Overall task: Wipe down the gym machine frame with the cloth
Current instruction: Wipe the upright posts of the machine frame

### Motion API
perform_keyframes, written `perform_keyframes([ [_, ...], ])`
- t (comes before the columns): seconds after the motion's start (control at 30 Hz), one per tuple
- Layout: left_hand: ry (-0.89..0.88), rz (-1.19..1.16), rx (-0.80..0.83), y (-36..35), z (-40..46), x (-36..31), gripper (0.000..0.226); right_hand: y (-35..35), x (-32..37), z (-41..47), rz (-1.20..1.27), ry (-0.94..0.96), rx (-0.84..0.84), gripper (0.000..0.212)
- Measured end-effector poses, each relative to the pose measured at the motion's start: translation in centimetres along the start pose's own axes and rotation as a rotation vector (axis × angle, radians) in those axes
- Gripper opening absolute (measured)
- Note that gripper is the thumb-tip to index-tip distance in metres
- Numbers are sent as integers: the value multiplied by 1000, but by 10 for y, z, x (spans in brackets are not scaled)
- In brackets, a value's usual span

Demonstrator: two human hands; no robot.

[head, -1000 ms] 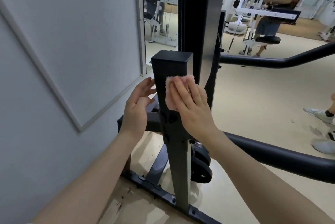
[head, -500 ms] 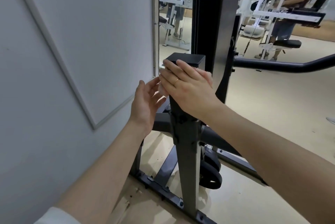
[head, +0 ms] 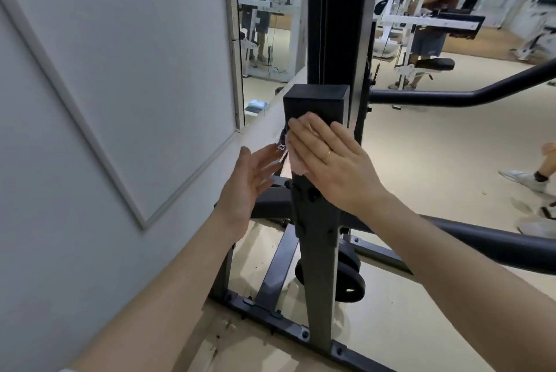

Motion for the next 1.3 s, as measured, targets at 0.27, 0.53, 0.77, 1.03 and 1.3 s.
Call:
perform_keyframes([
  [0.27,91,83,183,-9,-10,26,70,-21,12,-29,172,-325,72,82],
  [0.53,66,68,195,-11,-4,42,61,-20,35,-47,540,-710,131,79],
  [0.77,147,-19,293,-33,-5,67,33,-30,8,-53,1037,-1016,133,52],
  [1.03,-77,127,13,-39,-6,62,38,-23,-6,-29,912,-978,-42,54],
  [1.3,-20,182,-120,-36,-9,52,41,-28,9,-55,1013,-953,203,65],
])
Point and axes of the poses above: each hand's wrist, its own z-axis towards the middle knuckle, its own y-axis out of the back of the hand, x = y × z, the point moved 4 cm from there along z, towards the middle knuckle, and after that the axes turned 6 degrees about -y, right-handed, at the moved point
